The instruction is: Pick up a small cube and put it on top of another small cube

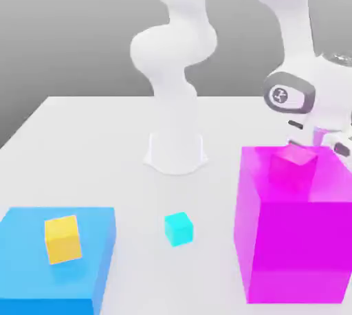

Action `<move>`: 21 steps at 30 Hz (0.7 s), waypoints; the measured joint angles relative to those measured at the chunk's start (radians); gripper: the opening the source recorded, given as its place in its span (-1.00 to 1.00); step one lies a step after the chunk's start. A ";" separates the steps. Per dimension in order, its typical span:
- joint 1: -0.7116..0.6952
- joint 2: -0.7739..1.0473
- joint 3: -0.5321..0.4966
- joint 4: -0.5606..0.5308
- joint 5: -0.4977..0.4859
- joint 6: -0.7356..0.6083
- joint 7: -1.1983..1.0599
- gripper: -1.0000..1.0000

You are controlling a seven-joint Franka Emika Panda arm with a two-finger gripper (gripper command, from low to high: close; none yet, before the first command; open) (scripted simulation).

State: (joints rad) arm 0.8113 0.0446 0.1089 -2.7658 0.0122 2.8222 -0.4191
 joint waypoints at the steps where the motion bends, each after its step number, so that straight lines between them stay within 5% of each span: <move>1: -0.011 -0.014 -0.005 0.015 0.019 -0.010 0.031 -1.00; 15: -0.251 -0.204 -0.131 0.274 0.136 -0.112 0.602 -1.00; 21: -0.415 -0.308 -0.266 0.185 0.020 -0.176 0.525 -1.00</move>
State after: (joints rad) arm 0.3967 -0.2630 -0.1568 -2.5804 0.0320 2.6465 0.1060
